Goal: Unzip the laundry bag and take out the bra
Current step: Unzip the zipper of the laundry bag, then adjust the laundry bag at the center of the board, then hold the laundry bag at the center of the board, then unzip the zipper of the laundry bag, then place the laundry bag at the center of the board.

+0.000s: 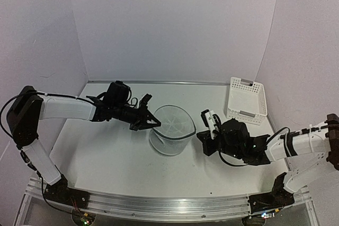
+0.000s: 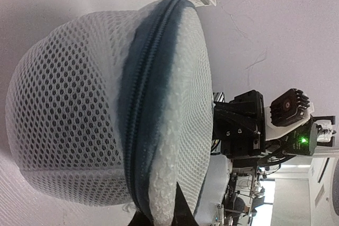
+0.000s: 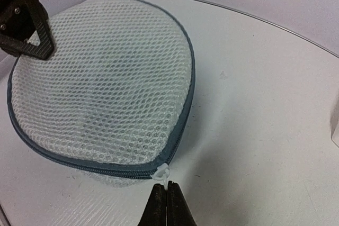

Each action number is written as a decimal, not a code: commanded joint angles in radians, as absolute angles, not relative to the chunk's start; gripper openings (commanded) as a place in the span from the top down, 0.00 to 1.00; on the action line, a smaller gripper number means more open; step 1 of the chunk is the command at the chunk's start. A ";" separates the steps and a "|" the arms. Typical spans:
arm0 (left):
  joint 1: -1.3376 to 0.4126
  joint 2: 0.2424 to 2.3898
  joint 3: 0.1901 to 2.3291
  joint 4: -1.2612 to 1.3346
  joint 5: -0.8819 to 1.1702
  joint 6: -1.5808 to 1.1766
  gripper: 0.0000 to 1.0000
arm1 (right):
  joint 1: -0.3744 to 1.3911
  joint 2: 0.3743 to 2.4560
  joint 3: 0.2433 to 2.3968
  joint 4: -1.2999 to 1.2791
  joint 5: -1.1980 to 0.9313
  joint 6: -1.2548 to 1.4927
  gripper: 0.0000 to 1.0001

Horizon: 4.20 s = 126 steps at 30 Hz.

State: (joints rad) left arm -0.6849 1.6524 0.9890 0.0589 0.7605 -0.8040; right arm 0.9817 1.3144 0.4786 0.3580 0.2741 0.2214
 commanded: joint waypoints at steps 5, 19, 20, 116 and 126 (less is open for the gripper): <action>-0.640 1.694 1.148 -0.165 0.716 -0.598 1.00 | 0.993 1.307 0.489 0.389 0.175 0.230 1.00; -0.571 1.758 1.365 -0.358 0.590 -0.480 0.76 | 1.099 1.492 0.640 0.466 0.182 0.354 1.00; -0.567 1.748 1.364 -0.366 0.564 -0.482 0.70 | 1.102 1.507 0.655 0.472 0.177 0.361 1.00; -0.602 1.730 1.307 -0.280 0.745 -0.470 0.96 | 1.000 1.410 0.569 0.425 0.182 0.323 1.00; -0.582 1.816 1.408 -0.368 0.624 -0.445 0.76 | 1.049 1.556 0.671 0.473 0.162 0.449 1.00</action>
State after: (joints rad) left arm -0.6003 1.8206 1.3407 -0.3389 0.7116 -0.4690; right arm 1.0374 1.5097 0.5964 0.4229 0.1707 0.3893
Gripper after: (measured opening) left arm 0.194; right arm 0.020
